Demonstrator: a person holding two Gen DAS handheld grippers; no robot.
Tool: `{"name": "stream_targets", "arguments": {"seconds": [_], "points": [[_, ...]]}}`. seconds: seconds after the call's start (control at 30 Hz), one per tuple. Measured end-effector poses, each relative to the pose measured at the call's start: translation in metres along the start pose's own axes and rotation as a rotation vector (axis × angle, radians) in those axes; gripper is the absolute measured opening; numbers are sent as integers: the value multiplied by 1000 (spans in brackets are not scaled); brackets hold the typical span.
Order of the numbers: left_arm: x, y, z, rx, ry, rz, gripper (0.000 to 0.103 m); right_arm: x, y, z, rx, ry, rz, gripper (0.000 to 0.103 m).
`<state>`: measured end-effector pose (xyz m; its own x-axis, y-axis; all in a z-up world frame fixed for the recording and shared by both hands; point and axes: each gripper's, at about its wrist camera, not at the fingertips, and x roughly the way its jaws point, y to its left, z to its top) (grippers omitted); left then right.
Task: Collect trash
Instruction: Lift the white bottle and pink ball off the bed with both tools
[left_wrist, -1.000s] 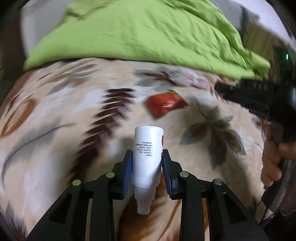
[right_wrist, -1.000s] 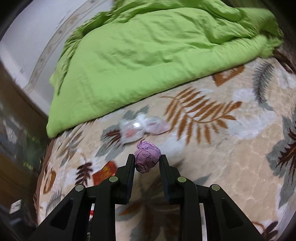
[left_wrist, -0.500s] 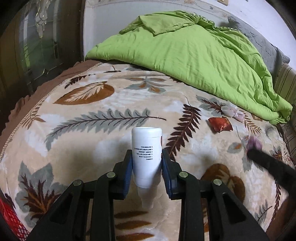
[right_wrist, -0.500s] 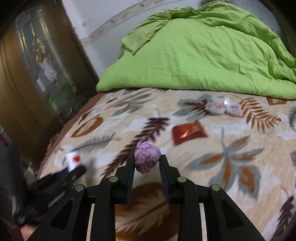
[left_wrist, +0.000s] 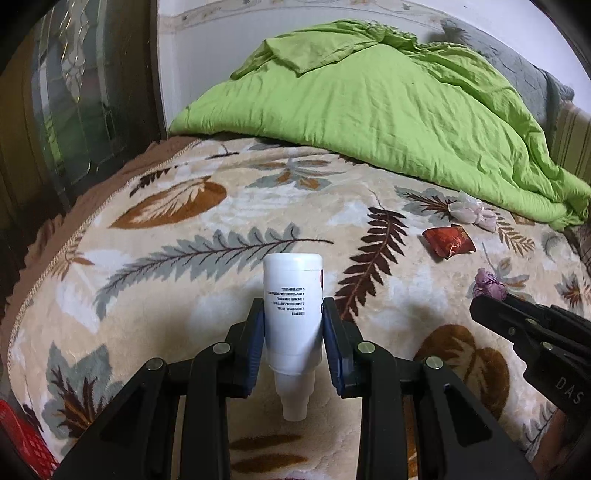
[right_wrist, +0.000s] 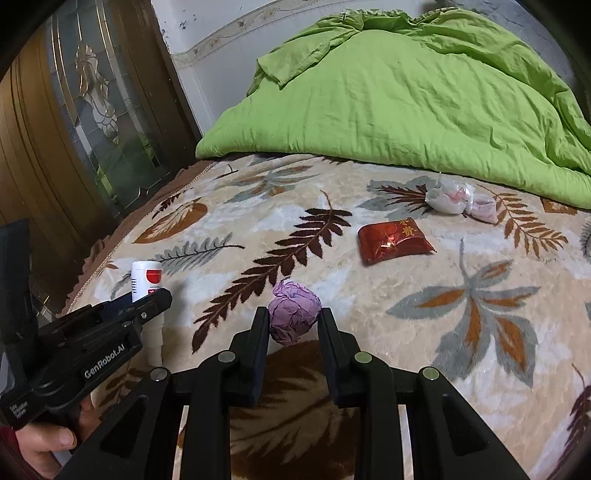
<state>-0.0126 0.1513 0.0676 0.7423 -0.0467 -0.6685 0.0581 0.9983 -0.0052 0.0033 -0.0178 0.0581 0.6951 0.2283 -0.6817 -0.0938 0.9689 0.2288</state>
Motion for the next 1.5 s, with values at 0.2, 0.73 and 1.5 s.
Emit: {"name": "stream_targets", "arguments": {"seconds": [0.2, 0.73, 1.5], "points": [[0, -12, -1, 53, -19, 30, 29, 0, -1, 2, -15, -9, -6, 29], [-6, -20, -3, 112, -60, 78, 29, -3, -5, 3, -17, -19, -11, 29], [-7, -20, -3, 115, -65, 79, 29, -3, -3, 3, -17, -19, -12, 29]]}}
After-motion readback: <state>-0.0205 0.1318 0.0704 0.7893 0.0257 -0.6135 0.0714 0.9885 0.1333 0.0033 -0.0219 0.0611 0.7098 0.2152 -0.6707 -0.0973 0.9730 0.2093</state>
